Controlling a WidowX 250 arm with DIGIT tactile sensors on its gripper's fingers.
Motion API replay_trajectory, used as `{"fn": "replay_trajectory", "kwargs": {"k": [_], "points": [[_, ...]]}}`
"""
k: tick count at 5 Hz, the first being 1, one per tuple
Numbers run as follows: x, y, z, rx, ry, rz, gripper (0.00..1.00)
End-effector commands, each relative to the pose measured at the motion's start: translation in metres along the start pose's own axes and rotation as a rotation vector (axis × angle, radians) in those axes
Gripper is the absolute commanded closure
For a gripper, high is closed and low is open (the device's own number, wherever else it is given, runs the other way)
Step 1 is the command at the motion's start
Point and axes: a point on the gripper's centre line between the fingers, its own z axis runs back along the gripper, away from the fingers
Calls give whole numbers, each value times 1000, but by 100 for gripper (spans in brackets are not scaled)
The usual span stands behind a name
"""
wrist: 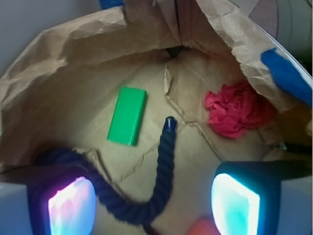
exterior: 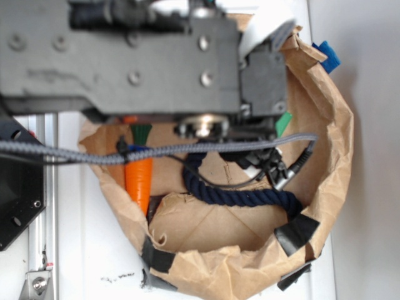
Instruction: Grab the green block.
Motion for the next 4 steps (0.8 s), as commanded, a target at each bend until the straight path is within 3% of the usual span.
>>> {"fn": "replay_trajectory", "kwargs": {"k": [1,2,4], "points": [[2,-7,-17,-74,-52,-24,0],[14,-15,-30,-99,-17,19,0],[19,-15,-60,-93,44,102,0]]}}
